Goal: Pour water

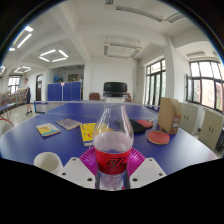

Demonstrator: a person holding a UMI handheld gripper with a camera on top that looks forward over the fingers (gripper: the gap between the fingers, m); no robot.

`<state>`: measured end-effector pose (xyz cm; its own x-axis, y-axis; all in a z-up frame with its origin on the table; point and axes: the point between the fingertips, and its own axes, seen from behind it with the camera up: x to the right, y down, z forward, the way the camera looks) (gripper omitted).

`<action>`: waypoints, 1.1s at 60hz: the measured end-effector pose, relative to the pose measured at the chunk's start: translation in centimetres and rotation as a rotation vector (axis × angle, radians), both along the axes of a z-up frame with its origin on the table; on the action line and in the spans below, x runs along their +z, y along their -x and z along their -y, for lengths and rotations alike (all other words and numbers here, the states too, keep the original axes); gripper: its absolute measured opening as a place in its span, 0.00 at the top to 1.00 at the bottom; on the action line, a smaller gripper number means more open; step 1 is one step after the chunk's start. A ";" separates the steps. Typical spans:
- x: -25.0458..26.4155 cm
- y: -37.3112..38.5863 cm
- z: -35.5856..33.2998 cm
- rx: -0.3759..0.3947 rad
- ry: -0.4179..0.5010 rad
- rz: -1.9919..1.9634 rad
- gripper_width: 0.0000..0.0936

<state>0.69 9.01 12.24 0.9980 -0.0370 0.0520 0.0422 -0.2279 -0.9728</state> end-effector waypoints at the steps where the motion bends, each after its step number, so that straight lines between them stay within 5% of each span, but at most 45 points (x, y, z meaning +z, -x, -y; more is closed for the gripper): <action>1: -0.6 0.0 0.0 0.002 0.009 -0.001 0.64; 15: -2.2 0.4 1.0 -0.004 0.003 -0.015 0.62; 24: -3.0 -0.3 0.5 -0.019 0.069 0.002 0.35; 27: -2.6 -0.7 1.2 -0.036 0.106 0.014 0.09; 41: 1.2 0.5 8.0 -0.090 0.173 -0.018 0.09; 66: 8.6 7.5 33.7 -0.158 0.250 -0.018 0.09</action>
